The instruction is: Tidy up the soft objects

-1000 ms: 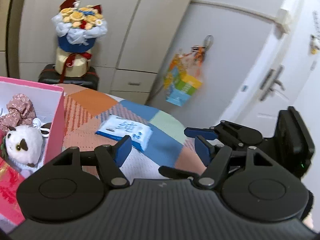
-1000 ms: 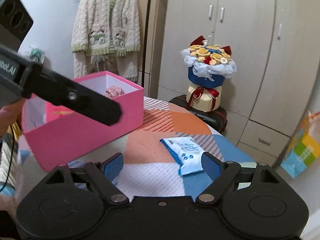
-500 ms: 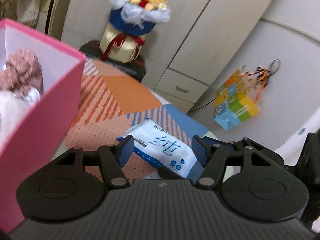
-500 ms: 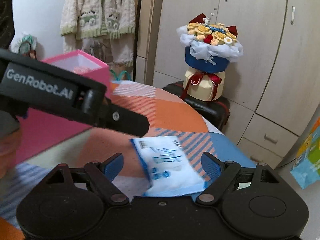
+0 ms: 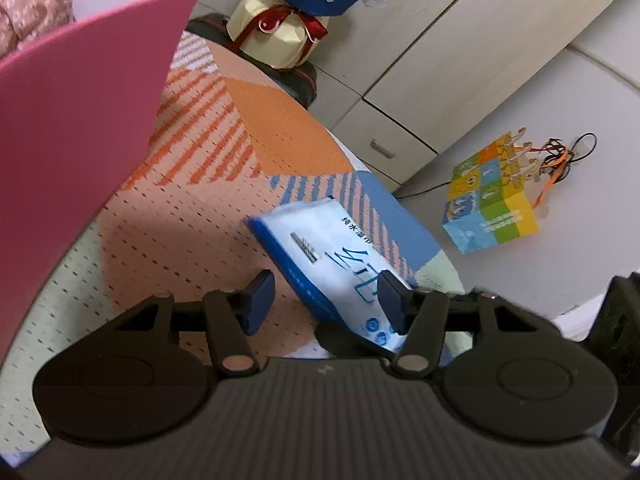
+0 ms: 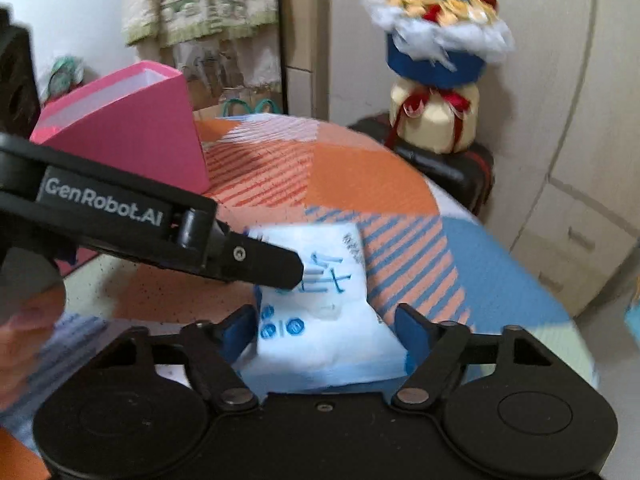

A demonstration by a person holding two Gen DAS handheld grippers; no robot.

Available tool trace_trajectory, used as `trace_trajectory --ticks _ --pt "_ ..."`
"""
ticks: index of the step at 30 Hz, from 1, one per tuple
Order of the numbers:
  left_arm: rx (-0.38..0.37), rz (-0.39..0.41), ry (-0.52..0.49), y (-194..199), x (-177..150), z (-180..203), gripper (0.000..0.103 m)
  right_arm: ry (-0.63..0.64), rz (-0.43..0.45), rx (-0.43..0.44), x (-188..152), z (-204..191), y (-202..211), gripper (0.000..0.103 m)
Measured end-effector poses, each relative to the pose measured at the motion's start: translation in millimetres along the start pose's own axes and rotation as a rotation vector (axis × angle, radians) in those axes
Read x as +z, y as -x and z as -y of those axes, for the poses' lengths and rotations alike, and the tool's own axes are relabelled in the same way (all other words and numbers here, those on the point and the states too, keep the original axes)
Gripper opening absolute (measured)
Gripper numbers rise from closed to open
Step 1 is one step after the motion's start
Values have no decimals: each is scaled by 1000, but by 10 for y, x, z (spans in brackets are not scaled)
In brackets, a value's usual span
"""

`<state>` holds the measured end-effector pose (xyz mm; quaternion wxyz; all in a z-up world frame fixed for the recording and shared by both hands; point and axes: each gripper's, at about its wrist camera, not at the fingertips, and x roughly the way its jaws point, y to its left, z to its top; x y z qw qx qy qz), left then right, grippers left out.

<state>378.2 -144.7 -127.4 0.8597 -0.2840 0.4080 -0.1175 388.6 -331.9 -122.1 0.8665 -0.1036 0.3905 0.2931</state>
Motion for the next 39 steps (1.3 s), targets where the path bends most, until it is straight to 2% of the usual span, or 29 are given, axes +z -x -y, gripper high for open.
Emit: trace_trajectory --ticks 1,3,8,11,15,22,32,39 --pt "-16 -17 9 -23 -1 -13 45 -33 -8 3 -7 11 4 72" --pt "-38 -38 26 -59 -12 -36 43 -71 -18 5 -35 3 14 69" --pt "-56 -48 37 -90 -32 -43 42 -137 -13 -14 -181 -106 61 64" --pt "-57 -51 14 -94 -65 -1 41 -184 8 -45 -266 -189 107 57" --pt "-89 -88 37 -52 -94 -26 37 -259 40 -78 -365 -283 180 54" --pt "-96 -92 -76 153 -270 59 32 -333 77 -100 -527 -462 347 54" --pt "-106 -90 -186 535 -594 101 31 -417 127 -134 -800 -837 623 54" --pt "-109 -121 -288 828 -840 51 31 -453 142 -144 -1017 -1137 756 54"
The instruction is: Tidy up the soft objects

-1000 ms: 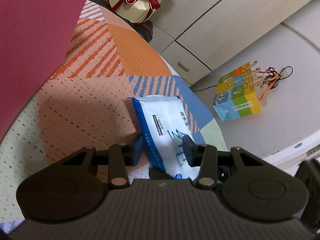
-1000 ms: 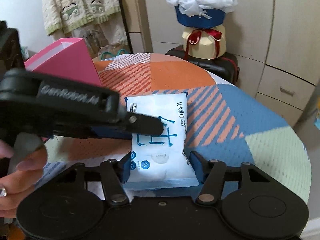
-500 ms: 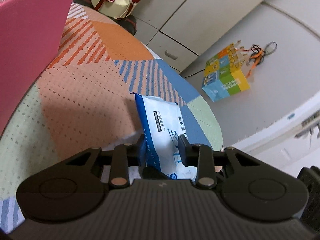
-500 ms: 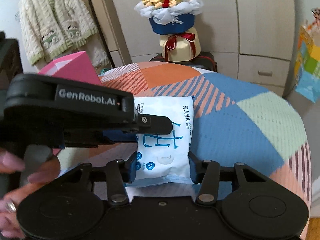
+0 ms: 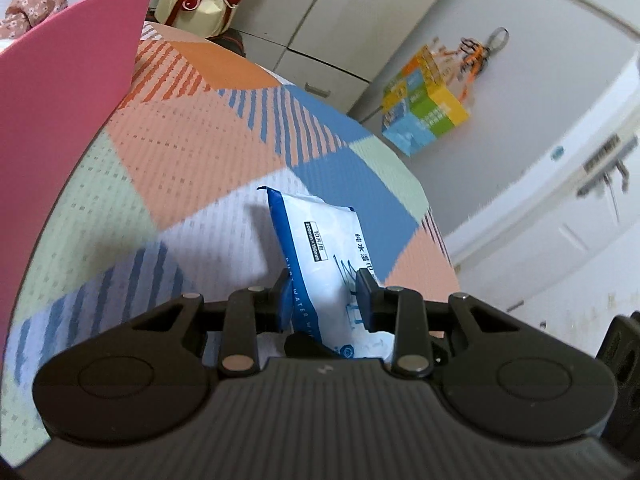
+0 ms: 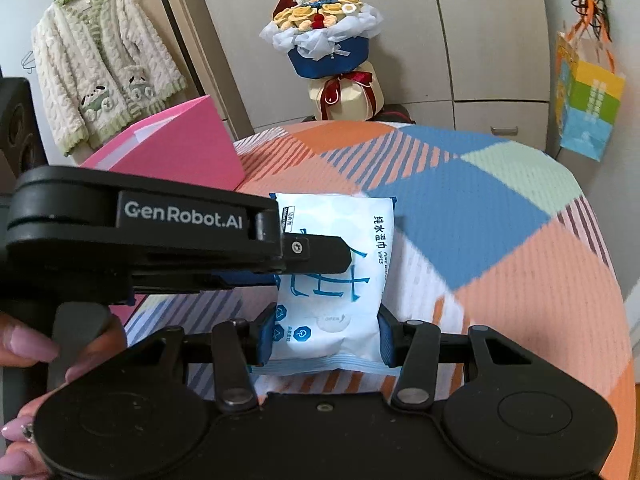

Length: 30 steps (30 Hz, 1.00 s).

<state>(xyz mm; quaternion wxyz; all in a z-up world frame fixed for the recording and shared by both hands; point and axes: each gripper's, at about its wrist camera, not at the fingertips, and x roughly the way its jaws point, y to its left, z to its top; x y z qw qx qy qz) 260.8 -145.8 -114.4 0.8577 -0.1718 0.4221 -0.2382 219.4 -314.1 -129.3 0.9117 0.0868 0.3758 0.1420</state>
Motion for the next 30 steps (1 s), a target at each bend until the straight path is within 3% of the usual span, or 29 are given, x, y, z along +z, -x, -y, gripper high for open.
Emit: trace_trajectory --ticks 10,13,20,24,30 --pt "-36 -26 -155 436 -371 112 31 13 18 -33 -369 -291 367 54" --pt "-63 -43 -180 599 -496 109 31 71 19 -36 -482 -401 498 54" --pt "-95 -31 -346 1064 -857 74 33 114 -6 19 -722 -614 814 54" --pt "-70 -27 -363 1322 -979 6 33 148 -43 73 -835 -804 883 54" --pt "-97 -11 -357 1799 -918 -126 33 176 -30 112 -791 -1133 1076 54"
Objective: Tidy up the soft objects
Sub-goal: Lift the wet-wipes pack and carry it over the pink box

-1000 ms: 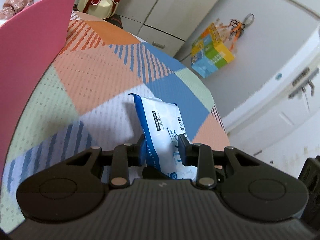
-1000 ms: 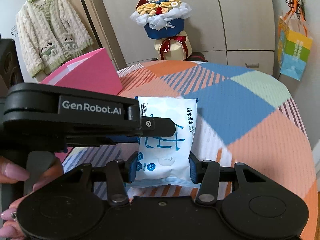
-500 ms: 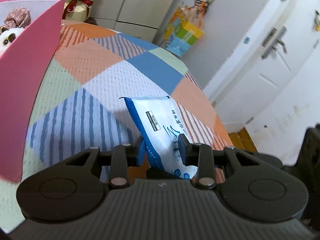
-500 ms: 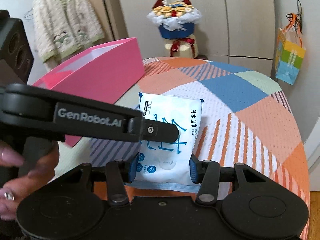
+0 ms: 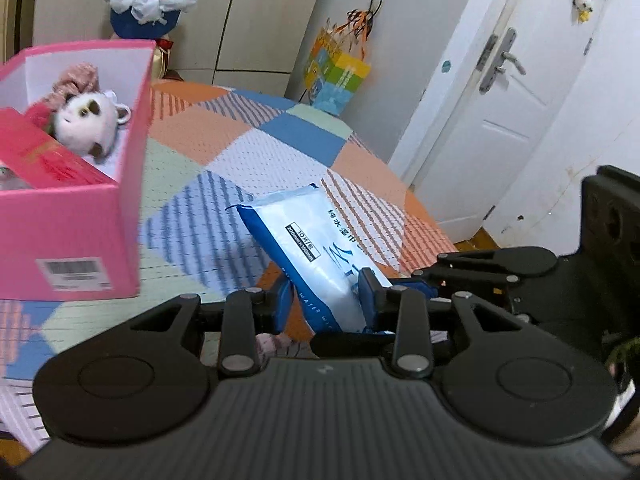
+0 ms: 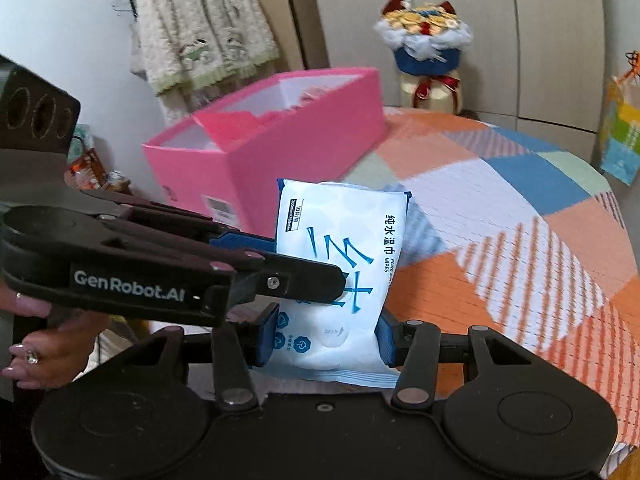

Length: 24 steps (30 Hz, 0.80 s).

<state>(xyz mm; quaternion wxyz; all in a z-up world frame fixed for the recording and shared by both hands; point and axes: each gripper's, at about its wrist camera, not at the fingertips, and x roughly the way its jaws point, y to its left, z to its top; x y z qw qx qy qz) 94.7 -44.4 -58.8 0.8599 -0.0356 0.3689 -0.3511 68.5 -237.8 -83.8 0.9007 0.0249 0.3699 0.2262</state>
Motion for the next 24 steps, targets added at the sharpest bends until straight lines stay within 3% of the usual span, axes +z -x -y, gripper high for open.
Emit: trace_trajectory --ticks 8,13,18,24 --pt "18 52 -32 643 166 -105 34 31 -10 91 376 -404 175 54" --pt "92 145 -41 985 362 -230 34 102 67 122 662 -705 196 56" --pt "155 212 -19 1115 640 -481 34 121 140 150 1029 -863 51 57" --pt "191 242 21 998 917 -842 33 84 189 148 1320 -884 -282 57"
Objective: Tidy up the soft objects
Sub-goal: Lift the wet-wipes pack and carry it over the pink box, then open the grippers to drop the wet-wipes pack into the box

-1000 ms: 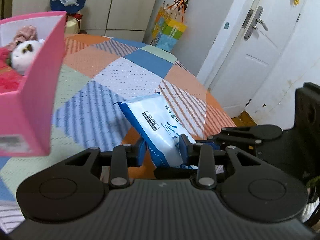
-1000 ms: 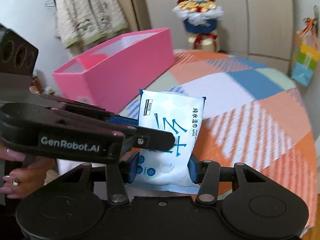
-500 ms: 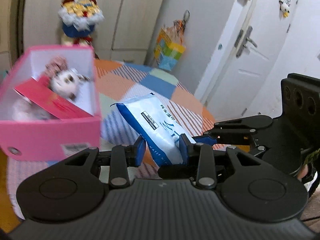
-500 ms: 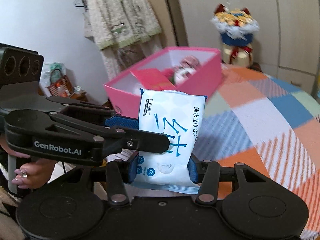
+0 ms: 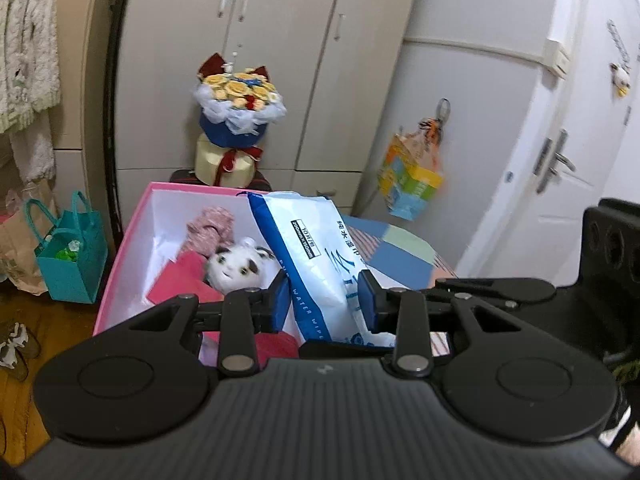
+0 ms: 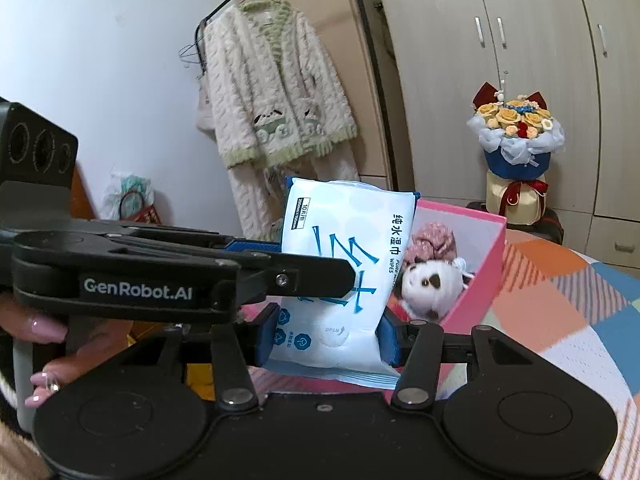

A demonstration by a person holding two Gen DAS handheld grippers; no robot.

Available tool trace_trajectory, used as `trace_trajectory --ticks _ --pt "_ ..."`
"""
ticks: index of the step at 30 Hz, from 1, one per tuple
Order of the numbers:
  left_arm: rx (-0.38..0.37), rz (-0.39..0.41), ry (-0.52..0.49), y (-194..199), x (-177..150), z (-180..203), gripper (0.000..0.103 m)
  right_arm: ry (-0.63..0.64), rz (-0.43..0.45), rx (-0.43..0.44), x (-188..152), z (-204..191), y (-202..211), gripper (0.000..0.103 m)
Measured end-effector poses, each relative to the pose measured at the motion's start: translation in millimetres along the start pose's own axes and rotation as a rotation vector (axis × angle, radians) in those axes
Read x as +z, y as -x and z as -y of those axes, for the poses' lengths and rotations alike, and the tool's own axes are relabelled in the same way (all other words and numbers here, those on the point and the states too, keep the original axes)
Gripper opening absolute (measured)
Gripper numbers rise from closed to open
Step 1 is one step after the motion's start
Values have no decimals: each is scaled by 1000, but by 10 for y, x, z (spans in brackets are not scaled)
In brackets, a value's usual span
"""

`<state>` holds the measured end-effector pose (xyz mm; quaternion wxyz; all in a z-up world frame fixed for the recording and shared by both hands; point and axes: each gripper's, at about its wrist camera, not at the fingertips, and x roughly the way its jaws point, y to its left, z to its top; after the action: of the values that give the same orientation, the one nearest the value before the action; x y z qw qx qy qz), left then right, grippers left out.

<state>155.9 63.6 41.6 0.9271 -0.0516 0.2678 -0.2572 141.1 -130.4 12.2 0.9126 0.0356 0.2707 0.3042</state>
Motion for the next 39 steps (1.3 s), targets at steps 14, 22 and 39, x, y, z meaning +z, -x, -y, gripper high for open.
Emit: trace_trajectory --ticks 14,22,39 --pt "3 -85 80 -925 178 -548 32 -97 -88 -36 199 520 -877 57" --pt "-18 -119 114 -1158 229 -706 32 -76 -147 -36 276 570 -1110 72" --pt "5 -66 92 -977 142 -616 36 91 -83 -128 152 420 -831 82"
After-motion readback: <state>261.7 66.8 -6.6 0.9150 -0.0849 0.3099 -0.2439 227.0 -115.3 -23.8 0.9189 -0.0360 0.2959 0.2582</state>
